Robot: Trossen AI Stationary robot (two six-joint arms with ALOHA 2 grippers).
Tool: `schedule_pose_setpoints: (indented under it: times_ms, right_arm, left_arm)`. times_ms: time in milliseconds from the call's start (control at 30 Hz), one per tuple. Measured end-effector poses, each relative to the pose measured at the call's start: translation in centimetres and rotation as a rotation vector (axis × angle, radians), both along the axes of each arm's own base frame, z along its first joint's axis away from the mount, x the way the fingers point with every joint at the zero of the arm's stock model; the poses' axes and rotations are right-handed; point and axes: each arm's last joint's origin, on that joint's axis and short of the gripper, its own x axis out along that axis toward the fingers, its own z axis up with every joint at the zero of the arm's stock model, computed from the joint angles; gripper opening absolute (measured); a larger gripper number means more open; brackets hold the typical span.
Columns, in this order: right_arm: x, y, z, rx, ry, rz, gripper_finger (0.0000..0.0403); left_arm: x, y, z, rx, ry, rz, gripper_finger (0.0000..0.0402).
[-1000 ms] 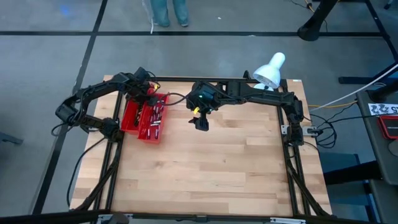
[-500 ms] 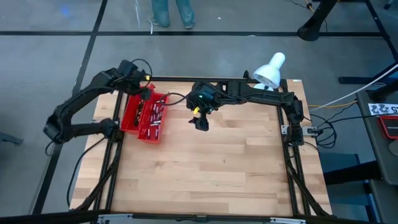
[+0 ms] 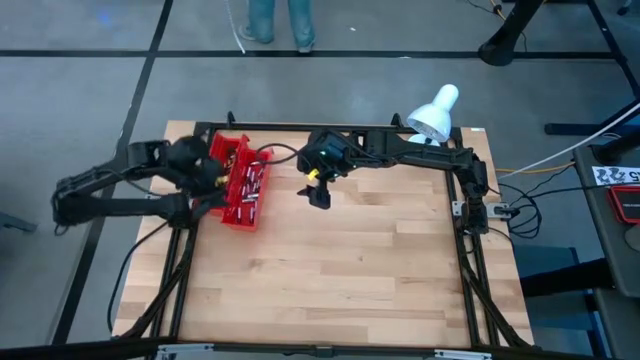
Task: Sort batteries
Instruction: Move the bins from the middle left to the top left side of the table
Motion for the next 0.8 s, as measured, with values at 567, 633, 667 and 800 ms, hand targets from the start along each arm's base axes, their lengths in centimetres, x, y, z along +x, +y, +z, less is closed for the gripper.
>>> schedule_pose_setpoints:
  times_ms: [567, 633, 667, 800]
  right_arm:
    - [0.1, -0.9, 0.2, -0.009, -0.025, -0.063, 0.0321]
    - [0.1, -0.9, 0.2, -0.009, -0.024, -0.063, 0.0321]
    - [0.1, -0.9, 0.2, -0.009, -0.024, -0.063, 0.0321]
    - [0.2, -0.9, -0.5, -0.007, -0.005, -0.064, 0.0321]
  left_arm:
    - [2.5, -4.2, -4.4, 0.164, 0.391, -0.508, 0.0003]
    - [3.0, -4.5, -5.1, 0.168, 0.412, -0.539, 0.0005]
    - [3.1, -4.7, -5.4, 0.168, 0.427, -0.551, 0.0003]
    - [3.9, -5.0, -6.0, 0.171, 0.484, -0.574, 0.0002]
